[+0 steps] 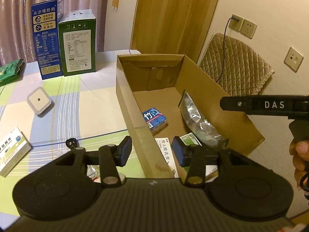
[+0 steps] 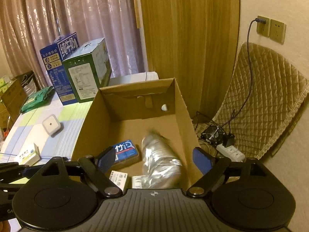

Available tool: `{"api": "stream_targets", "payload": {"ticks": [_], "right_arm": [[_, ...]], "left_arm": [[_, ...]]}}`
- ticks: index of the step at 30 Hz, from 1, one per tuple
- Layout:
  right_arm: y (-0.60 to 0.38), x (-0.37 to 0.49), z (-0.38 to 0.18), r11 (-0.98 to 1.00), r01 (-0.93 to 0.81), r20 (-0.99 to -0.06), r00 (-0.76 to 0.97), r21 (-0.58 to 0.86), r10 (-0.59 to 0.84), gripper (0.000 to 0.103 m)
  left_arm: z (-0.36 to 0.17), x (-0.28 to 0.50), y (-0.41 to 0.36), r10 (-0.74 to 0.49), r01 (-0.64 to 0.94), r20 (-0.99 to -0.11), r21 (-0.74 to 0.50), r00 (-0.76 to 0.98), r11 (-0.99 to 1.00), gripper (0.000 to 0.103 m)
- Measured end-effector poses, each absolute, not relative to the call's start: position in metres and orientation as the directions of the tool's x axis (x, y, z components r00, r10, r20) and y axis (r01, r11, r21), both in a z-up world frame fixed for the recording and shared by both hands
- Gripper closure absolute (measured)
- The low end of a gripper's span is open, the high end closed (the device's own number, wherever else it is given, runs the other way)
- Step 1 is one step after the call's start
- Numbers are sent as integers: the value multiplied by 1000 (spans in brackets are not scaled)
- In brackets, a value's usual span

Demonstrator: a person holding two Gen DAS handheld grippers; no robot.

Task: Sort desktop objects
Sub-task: 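Withdraw both tools from the cardboard box back over the table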

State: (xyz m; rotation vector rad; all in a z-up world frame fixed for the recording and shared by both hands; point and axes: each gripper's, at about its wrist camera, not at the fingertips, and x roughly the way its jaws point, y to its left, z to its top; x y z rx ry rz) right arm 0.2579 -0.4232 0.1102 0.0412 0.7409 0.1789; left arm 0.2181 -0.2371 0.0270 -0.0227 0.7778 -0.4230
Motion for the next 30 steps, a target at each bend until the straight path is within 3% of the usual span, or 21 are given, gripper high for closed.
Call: {"api": "stream_targets", "payload": {"ticks": [15,24,30], "right_arm": [[-404,208,110,980,-163,-688,698,113,196,4],[-387,184,117,977,-183,-692,692,109,206,2],[-375,173,123,976,-193,-691,693,99,207,2]], "left_arm": [[42,181,-198,-344,321,-674,-164,654,933,49],[50,159,-163,-305,280,-665,-148,682,949,31],[59,145,-136,-298,245,-641,-173,707,954,12]]}}
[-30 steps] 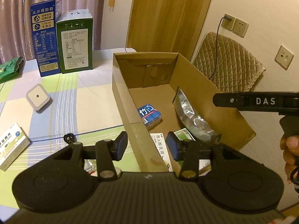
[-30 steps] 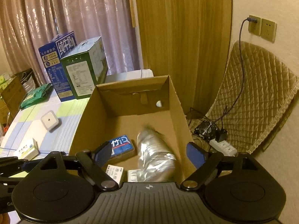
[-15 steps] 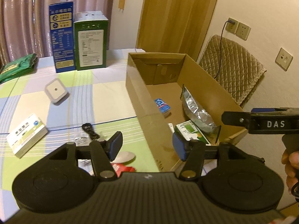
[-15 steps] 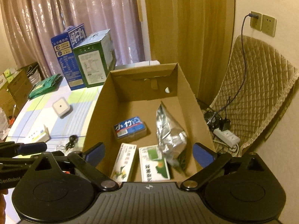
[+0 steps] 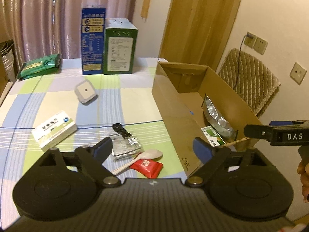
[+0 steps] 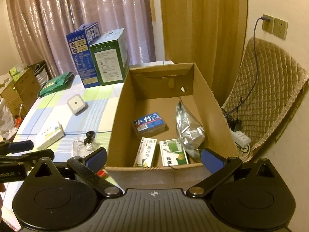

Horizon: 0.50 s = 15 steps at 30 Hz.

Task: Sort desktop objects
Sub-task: 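Withdraw both tools from the cardboard box back over the table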

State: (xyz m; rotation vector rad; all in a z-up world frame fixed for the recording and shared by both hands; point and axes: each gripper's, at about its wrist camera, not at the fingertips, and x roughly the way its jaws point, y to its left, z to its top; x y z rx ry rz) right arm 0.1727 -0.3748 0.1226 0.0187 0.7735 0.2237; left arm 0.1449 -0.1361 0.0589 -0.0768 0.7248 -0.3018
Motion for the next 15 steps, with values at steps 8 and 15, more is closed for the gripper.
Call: {"api": "stream_targets", "payload": {"ticks": [8,15], "right_arm": [[-356,155,131,969,-228,-678,698,98,233,2],[-332,143,137,951,-287,-661,692,114,288,2]], "left_arm": [[63,131,-97,-232,192,-639,-133,734,972,1],[58,120,-57,-163,147,-643,-79,748,986,1]]}}
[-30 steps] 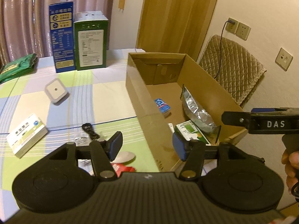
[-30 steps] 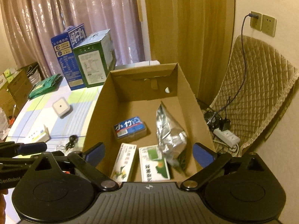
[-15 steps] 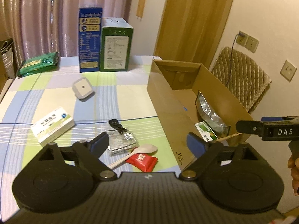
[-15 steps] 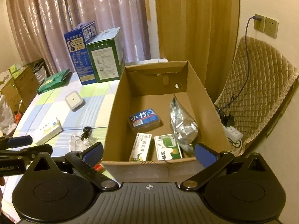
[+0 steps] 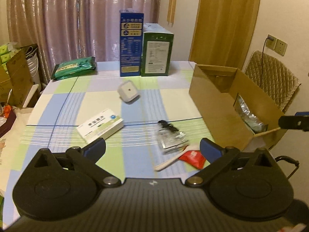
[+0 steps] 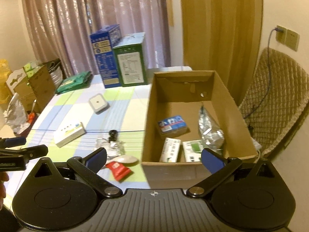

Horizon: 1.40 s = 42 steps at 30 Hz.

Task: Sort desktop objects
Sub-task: 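Withdraw both tools from the cardboard box back over the table, then grasp the white plastic spoon with left tool while right tool grasps red candy packet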

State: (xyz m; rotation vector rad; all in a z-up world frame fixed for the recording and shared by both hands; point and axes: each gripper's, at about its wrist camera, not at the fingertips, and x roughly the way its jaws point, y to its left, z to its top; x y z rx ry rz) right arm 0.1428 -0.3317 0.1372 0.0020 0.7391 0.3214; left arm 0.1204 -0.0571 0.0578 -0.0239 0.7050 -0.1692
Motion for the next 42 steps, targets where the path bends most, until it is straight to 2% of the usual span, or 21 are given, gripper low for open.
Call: {"api": "stream_targets", "payload": {"ticks": [13,25,30,33,42], "right_arm": [[-269,115,125,896,-422,-640,653,136,404,2],[-241,111,63,915,-377,-690,624,146,367,3],[-236,118,36,921,-356,-718,599,158,355,20],[-234,126,20,923,-345,-736,579,169,351,26],[-234,154,-19,925,-326,-768,534,197,352,37]], "left_arm": [[36,106,-13,-173,177,-663,-63,728,982,1],[5,121,-10,-240,323,-674,-3,698,947,3],[-19,136,-19,-282,426,-698,35,658,904,14],[-36,146,-27,-280,465,-725,63,629,883,27],[-75,174,-49,-375,602,-744,46,553,797,42]]}}
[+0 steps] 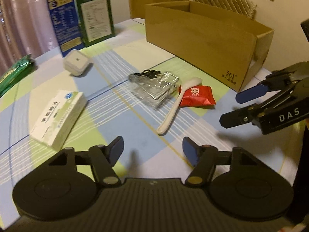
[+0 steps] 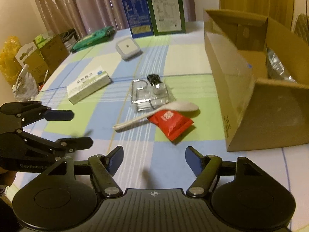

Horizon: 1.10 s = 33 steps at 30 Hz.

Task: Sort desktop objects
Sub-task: 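Grasp the white plastic spoon with left tool while right tool grasps red candy packet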

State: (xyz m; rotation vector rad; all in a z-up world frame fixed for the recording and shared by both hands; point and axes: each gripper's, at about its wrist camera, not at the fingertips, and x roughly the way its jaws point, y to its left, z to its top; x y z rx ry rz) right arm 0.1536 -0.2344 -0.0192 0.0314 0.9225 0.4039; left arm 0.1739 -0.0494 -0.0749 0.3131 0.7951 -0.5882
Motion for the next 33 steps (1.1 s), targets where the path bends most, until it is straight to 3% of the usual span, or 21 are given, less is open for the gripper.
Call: {"api": "stream_targets", "payload": {"ticks": [12,16,17,22,33], "right_arm": [[-246,173,-35,934,-271,-767,539,232,347,40],[-247,177,-39,936,-258,-770,537,239,345,40],[-247,178,-39,937,-255,-770,537,241,344,40],[-248,179,-42,938,-250,-772,537,239,340,40],[-234,179,-39,930,-294,-759,547,221,353,40]], "left_arm": [[-101,204,-79,-437,697,-758,31,484,717,69],[-103,206,-84,-451,701,-756,14,474,713,83],[-103,206,-85,-452,702,-757,12,471,712,91],[-97,197,-81,-424,702,-772,40,474,711,99],[-80,146,-17,-284,546,-803,59,523,836,101]]}}
